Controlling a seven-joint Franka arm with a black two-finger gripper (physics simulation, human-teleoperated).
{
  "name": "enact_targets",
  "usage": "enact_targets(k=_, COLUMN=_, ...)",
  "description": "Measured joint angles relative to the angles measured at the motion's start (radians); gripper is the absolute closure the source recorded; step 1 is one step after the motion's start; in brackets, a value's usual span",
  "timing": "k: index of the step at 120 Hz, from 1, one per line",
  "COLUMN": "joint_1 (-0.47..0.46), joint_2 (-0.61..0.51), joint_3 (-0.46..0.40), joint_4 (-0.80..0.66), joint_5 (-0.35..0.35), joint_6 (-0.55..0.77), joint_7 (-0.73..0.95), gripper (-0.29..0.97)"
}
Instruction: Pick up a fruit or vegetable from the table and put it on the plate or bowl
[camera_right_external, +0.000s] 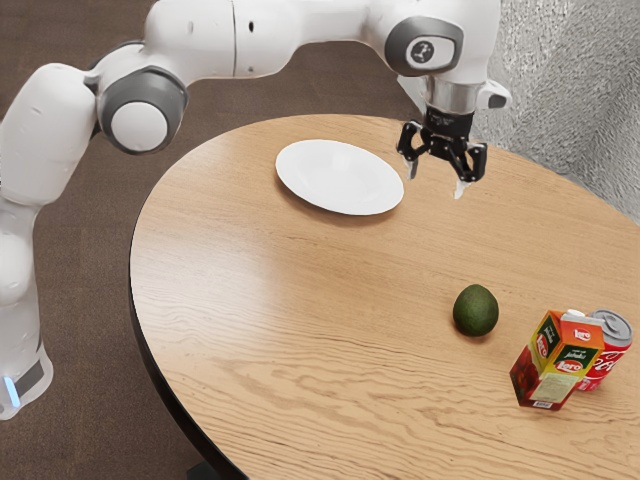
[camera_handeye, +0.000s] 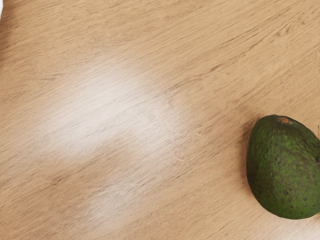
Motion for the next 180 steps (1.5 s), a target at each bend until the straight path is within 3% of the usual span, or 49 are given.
enact_targets(k=38, joint_1=-0.09, joint_2=0.191, joint_3=-0.014, joint_4=0.143, joint_5=-0.001, joint_6=0.175, joint_7=-0.215, gripper=0.0)
enact_targets(k=51, joint_1=-0.118, joint_2=0.309, joint_3=-0.012, joint_4=0.281, joint_5=-0.001, joint_6=0.189, joint_7=-0.266, gripper=0.0)
enact_targets(k=66, joint_1=-0.132, joint_2=0.368, joint_3=-0.011, joint_4=0.299, joint_5=-0.001, joint_6=0.19, joint_7=-0.315, gripper=0.0)
enact_targets(k=180, joint_1=-0.166, joint_2=0.409, joint_3=-0.01, joint_4=0.253, joint_5=-0.009, joint_6=0.178, joint_7=-0.516, gripper=0.0)
